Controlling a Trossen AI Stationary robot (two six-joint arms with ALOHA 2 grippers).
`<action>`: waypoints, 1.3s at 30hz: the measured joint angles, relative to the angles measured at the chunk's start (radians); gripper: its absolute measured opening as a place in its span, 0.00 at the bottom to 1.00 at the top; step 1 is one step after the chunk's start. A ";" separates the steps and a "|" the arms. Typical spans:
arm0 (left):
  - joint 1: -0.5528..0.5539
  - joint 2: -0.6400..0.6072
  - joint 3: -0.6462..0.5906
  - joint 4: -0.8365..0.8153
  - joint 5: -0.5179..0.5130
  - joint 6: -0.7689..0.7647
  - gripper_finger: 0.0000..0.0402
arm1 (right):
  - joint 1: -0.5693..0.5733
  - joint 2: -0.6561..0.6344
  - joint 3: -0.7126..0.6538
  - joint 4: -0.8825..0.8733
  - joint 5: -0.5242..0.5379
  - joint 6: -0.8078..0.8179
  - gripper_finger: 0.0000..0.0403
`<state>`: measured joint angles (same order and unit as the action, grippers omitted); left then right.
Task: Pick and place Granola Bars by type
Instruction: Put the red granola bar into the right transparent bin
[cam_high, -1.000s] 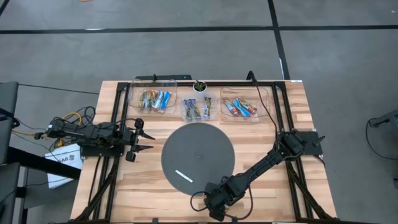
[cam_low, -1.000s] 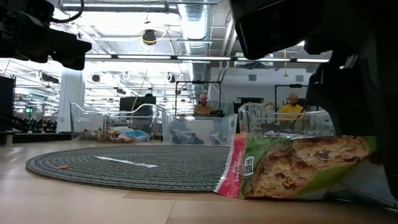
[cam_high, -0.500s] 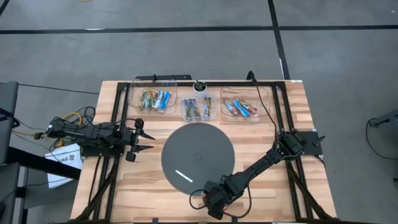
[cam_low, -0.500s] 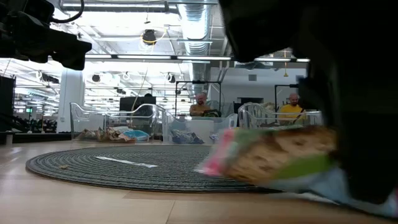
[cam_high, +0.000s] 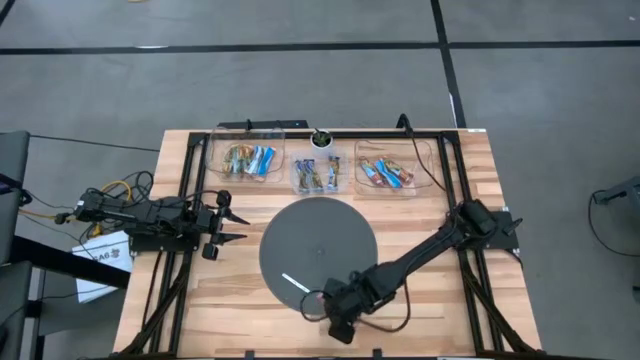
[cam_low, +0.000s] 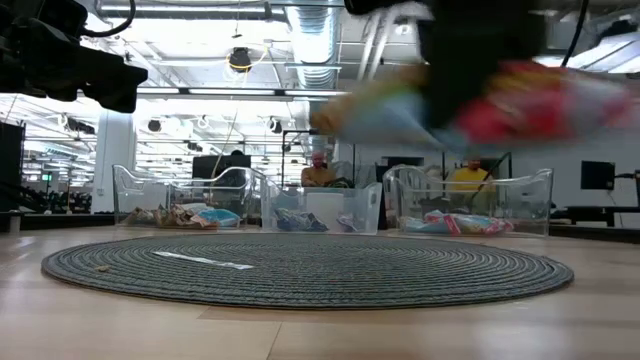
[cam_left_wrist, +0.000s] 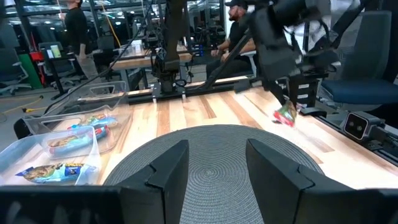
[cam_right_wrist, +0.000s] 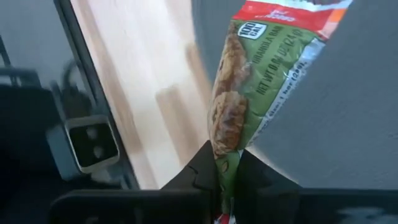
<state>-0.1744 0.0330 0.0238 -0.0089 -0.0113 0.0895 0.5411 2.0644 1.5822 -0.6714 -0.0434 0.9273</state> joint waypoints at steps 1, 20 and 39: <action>0.000 0.000 0.000 0.000 0.000 0.000 0.38 | -0.008 -0.015 0.000 -0.001 0.019 -0.015 0.03; 0.000 0.000 0.000 0.000 0.000 0.000 0.38 | -0.237 -0.277 0.001 -0.162 0.543 -0.345 0.04; 0.000 0.000 0.000 -0.001 0.000 0.000 0.38 | -0.598 -0.408 0.001 -0.556 0.594 -0.493 0.03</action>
<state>-0.1741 0.0330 0.0238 -0.0096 -0.0113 0.0895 -0.0570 1.6566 1.5829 -1.2271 0.5511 0.4339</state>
